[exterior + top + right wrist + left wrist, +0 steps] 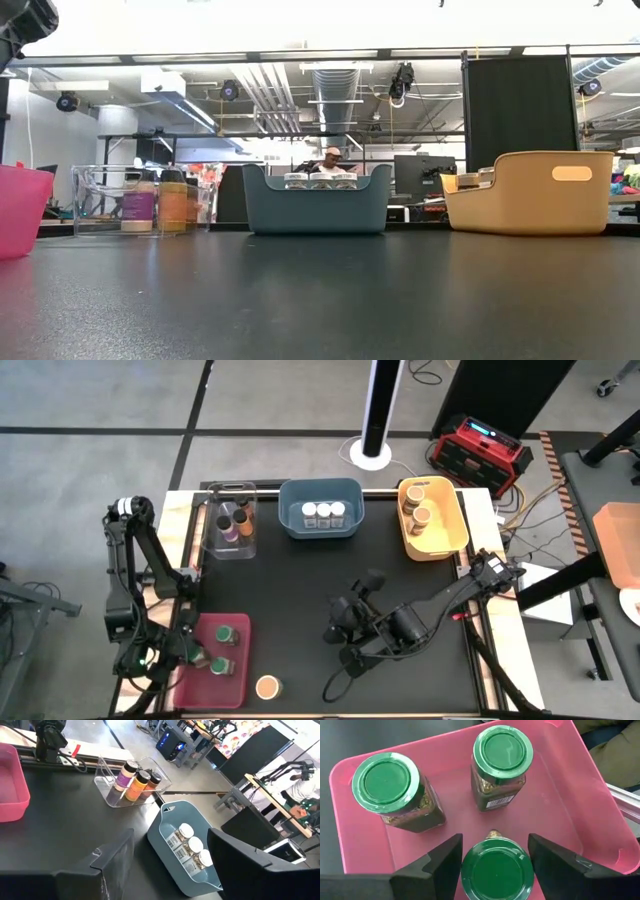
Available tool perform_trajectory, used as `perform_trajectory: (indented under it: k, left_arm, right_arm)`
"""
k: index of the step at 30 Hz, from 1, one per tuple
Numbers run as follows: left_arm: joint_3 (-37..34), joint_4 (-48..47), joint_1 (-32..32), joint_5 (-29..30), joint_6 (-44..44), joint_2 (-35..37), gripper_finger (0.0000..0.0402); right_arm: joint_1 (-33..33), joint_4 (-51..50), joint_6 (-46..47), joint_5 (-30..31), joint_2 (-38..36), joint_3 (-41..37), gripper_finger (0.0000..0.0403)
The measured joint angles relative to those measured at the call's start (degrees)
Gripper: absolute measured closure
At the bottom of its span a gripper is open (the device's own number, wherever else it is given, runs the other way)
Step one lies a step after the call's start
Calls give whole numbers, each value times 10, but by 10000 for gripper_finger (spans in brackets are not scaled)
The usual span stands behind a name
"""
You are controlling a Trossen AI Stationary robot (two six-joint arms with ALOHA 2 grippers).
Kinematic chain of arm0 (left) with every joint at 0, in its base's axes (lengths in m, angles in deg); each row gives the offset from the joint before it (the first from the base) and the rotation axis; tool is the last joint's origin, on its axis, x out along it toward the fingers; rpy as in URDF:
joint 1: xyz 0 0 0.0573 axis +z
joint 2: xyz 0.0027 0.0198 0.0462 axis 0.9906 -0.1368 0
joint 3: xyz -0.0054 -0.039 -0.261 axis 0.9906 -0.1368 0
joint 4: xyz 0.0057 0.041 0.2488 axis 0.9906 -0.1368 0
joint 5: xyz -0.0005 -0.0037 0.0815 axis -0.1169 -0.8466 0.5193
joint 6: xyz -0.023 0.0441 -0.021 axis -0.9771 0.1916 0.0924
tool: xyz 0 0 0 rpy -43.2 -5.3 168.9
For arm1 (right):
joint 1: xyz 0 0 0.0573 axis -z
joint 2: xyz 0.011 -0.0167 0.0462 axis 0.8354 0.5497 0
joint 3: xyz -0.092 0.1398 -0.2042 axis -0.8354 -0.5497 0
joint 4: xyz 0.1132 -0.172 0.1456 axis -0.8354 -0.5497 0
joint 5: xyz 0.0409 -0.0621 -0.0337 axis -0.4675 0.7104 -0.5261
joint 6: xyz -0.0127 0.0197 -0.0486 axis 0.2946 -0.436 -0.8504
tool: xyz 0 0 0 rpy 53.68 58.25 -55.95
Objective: Sort spices by type
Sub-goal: Put the green seasoning bottle into the pink bin
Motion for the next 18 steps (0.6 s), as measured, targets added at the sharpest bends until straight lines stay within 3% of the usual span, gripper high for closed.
perform_trajectory:
  k: [18]
  left_arm:
    - [-1, 13, 1, 3, 2, 0, 194]
  right_arm:
    - [0, 0, -5, 0, 0, 0, 164]
